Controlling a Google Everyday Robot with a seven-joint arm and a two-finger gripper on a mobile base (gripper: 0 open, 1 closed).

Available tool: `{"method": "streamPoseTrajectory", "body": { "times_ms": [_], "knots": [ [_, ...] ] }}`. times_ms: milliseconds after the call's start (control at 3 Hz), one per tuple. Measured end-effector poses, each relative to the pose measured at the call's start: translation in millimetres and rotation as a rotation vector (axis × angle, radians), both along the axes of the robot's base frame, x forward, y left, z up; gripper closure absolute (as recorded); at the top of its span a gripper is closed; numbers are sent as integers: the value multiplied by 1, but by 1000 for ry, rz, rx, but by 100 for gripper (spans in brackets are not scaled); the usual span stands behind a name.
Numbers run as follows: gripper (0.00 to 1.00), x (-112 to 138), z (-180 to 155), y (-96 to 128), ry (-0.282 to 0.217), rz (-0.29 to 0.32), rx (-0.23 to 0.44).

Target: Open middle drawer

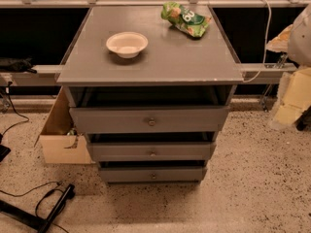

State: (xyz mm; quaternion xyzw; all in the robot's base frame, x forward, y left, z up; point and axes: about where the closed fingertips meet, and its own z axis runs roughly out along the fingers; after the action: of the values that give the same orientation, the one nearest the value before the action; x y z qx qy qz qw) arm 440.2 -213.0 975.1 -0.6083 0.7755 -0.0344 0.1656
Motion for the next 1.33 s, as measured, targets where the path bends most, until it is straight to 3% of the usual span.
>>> {"method": "streamPoseTrajectory", "body": {
  "times_ms": [333,667,1000,1333],
  "knots": [
    [0,-6,-37,27,-20,71,35],
    [0,-4,-113,50,12,106,56],
    [0,-1,-229,78,93,140,89],
    [0,6,-293,89,141,161,97]
  ]
}}
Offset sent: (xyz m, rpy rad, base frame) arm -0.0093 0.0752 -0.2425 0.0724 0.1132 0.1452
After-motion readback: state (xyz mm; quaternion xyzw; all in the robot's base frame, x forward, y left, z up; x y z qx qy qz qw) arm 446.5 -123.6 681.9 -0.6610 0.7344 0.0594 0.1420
